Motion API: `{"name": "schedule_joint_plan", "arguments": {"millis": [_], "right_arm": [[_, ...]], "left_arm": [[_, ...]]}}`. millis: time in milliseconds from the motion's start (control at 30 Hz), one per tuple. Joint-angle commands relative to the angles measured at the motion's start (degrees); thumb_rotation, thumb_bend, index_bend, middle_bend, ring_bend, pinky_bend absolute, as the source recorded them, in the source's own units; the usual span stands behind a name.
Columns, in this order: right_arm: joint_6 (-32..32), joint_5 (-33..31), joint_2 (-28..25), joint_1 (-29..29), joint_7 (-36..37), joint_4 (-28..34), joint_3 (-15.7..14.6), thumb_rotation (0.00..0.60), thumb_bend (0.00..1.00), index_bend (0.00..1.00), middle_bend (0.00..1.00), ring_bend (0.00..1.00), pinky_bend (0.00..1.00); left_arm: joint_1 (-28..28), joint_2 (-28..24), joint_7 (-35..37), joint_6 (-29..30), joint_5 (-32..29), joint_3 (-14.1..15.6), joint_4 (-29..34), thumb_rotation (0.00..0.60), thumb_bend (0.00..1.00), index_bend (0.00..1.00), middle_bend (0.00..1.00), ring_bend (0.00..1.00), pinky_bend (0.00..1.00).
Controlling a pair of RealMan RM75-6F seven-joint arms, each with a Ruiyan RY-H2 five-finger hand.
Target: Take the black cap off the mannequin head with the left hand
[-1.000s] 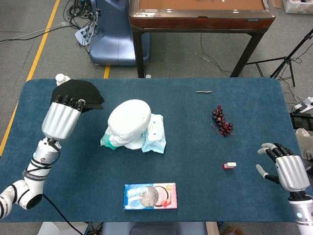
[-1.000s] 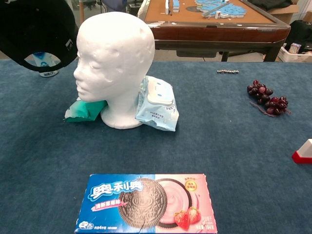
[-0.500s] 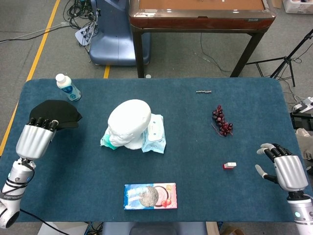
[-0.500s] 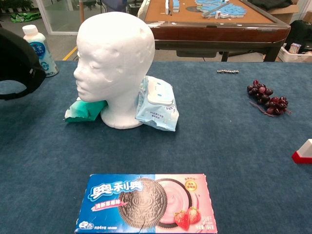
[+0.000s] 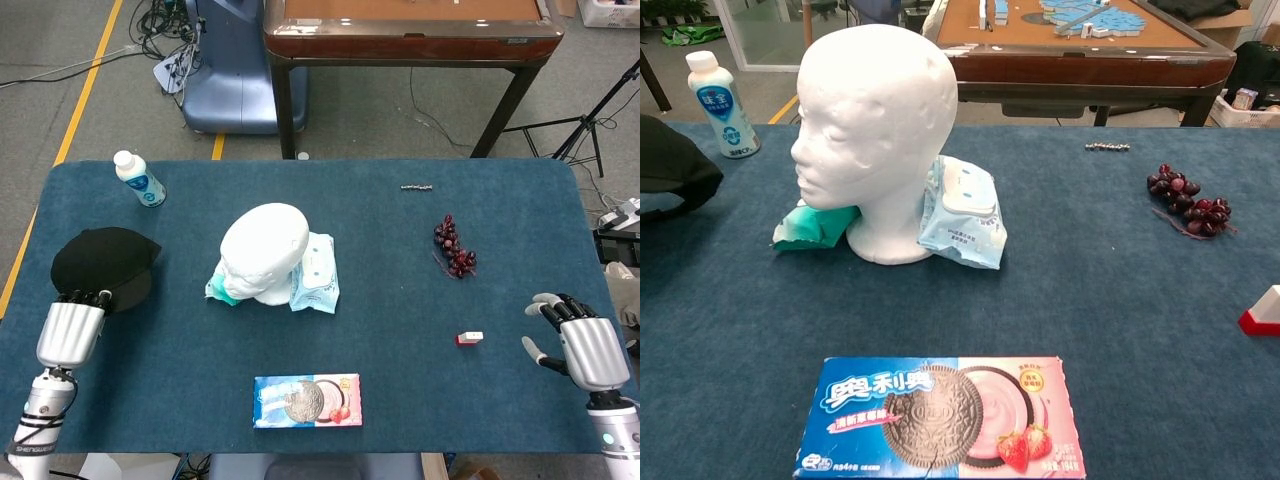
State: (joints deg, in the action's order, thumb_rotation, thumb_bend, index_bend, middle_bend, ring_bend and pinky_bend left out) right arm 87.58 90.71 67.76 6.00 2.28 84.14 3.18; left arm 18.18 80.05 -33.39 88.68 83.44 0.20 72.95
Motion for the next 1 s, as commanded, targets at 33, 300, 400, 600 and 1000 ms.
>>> {"name": "schedule_joint_plan", "arguments": {"millis": [33, 300, 400, 600, 1000], "right_arm": [[0.04, 0.06, 0.01, -0.01, -0.03, 0.01, -0.03, 0.6, 0.27, 0.42, 0.33, 0.28, 0.41], [-0.02, -0.18, 0.05, -0.01, -0.1, -0.03, 0.07, 0.6, 0.27, 0.42, 0.33, 0.28, 0.41], [0.01, -0.19, 0.04, -0.02, -0.09, 0.01, 0.09, 0.6, 0.27, 0.42, 0.33, 0.28, 0.41], [0.0, -0.28, 0.07, -0.03, -0.21, -0.05, 0.12, 0.6, 0.27, 0.42, 0.33, 0.28, 0.41], [0.68, -0.95, -0.22, -0.37, -0.21, 0.14, 0.65, 0.6, 0.27, 0.42, 0.33, 0.28, 0.41]], "left_arm": [[-3.19, -5.83, -15.87, -5.79, -9.14, 1.49, 17.88, 0.6, 0.24, 0.06, 0.54, 0.49, 0.69], [-4.83, -8.5, -26.15, -5.35, -13.33, 2.89, 28.86, 0.6, 0.07, 0.0, 0.5, 0.46, 0.69], [-5.29, -9.61, -30.04, -5.32, -16.54, 3.27, 33.24, 0.6, 0.05, 0.0, 0.49, 0.46, 0.69], [-5.82, -10.42, -34.31, -4.09, -21.55, 3.17, 37.5, 0.6, 0.04, 0.0, 0.49, 0.48, 0.69], [-7.56, -8.88, -16.45, -3.38, -11.77, 3.5, 27.27, 0.6, 0.22, 0.29, 0.49, 0.5, 0.69]]}}
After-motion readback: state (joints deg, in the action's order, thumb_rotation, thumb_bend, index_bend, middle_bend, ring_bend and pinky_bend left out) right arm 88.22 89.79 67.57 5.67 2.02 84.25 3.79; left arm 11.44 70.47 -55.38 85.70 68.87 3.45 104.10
